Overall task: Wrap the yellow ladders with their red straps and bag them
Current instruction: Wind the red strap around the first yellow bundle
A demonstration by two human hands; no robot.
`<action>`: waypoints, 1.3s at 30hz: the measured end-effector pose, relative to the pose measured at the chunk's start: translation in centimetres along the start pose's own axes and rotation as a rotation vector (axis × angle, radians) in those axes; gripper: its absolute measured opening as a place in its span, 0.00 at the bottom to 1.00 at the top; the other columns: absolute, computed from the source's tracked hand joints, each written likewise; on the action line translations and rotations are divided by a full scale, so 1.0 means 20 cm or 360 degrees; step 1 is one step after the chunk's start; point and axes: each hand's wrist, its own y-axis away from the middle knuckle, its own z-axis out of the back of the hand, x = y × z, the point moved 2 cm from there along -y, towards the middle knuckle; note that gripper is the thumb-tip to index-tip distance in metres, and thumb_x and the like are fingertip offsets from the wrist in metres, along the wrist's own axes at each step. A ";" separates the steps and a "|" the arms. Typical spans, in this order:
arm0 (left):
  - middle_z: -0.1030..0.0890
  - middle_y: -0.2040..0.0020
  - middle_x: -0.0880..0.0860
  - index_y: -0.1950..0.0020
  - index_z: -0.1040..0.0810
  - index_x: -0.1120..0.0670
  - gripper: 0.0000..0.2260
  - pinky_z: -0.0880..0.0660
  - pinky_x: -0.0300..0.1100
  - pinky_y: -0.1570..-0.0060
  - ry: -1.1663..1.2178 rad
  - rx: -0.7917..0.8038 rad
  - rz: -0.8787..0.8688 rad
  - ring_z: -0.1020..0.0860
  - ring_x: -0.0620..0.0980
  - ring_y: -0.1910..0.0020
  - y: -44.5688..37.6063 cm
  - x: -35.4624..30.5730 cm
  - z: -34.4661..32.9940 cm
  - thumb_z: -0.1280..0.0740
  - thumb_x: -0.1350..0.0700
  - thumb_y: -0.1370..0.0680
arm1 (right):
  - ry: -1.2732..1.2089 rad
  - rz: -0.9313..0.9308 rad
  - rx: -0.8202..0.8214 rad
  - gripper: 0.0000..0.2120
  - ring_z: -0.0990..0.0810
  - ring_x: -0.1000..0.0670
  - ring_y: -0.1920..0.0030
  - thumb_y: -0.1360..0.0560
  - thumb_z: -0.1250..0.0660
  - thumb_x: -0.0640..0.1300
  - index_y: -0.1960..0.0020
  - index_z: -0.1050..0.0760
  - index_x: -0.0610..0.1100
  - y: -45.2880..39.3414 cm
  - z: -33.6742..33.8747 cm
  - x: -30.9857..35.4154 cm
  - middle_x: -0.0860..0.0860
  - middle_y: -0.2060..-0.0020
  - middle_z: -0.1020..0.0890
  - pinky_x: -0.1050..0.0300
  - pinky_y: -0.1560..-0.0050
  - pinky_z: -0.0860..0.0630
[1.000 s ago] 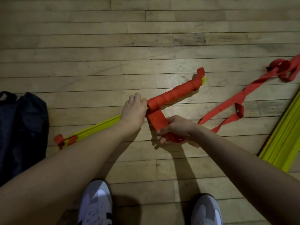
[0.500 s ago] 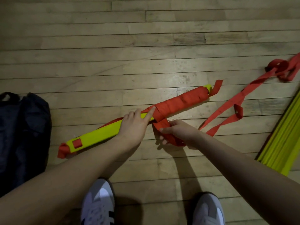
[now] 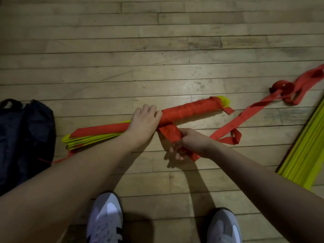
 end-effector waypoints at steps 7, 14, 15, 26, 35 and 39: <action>0.24 0.47 0.68 0.47 0.28 0.59 0.23 0.23 0.54 0.53 0.0223 -0.0011 -0.0109 0.22 0.66 0.53 0.16 -0.07 -0.09 0.26 0.54 0.38 | 0.0187 0.0109 -0.0140 0.06 0.31 0.55 0.76 0.20 0.41 0.39 0.55 0.27 0.42 -0.02 -0.03 -0.06 0.48 0.68 0.21 0.60 0.74 0.35; 0.27 0.38 0.57 0.25 0.45 0.55 0.27 0.29 0.49 0.46 0.0255 0.0182 0.0143 0.28 0.58 0.39 0.15 -0.03 -0.08 0.38 0.53 0.20 | 0.0097 0.0165 -0.0376 0.13 0.33 0.55 0.78 0.19 0.41 0.42 0.63 0.28 0.42 -0.01 -0.06 -0.06 0.52 0.76 0.23 0.61 0.75 0.36; 0.28 0.37 0.57 0.25 0.45 0.56 0.27 0.29 0.49 0.45 0.0282 0.0180 0.0189 0.28 0.58 0.38 0.13 -0.03 -0.07 0.39 0.52 0.20 | 0.0099 0.0147 -0.0399 0.13 0.32 0.54 0.78 0.19 0.41 0.41 0.62 0.29 0.42 -0.01 -0.06 -0.05 0.51 0.74 0.23 0.61 0.75 0.35; 0.27 0.39 0.57 0.33 0.35 0.57 0.18 0.28 0.51 0.49 0.0465 0.0213 0.0495 0.28 0.60 0.40 -0.02 -0.03 -0.02 0.36 0.54 0.21 | -0.0025 0.0187 -0.0338 0.11 0.23 0.51 0.70 0.18 0.44 0.38 0.59 0.31 0.42 -0.01 -0.03 0.03 0.45 0.67 0.21 0.61 0.69 0.31; 0.25 0.49 0.57 0.42 0.28 0.53 0.18 0.28 0.48 0.54 0.0177 -0.0049 0.0409 0.25 0.57 0.51 -0.07 0.00 0.00 0.29 0.58 0.30 | 0.0069 0.0216 -0.0310 0.09 0.23 0.51 0.72 0.18 0.44 0.37 0.56 0.30 0.41 -0.04 0.00 0.11 0.45 0.68 0.20 0.64 0.73 0.30; 0.23 0.54 0.55 0.43 0.23 0.55 0.26 0.28 0.45 0.60 0.0069 -0.0164 0.0248 0.24 0.54 0.57 0.00 -0.02 -0.04 0.23 0.47 0.36 | 0.0013 0.0210 -0.0374 0.09 0.23 0.53 0.76 0.19 0.43 0.35 0.57 0.30 0.41 -0.05 0.03 0.08 0.46 0.68 0.21 0.64 0.75 0.30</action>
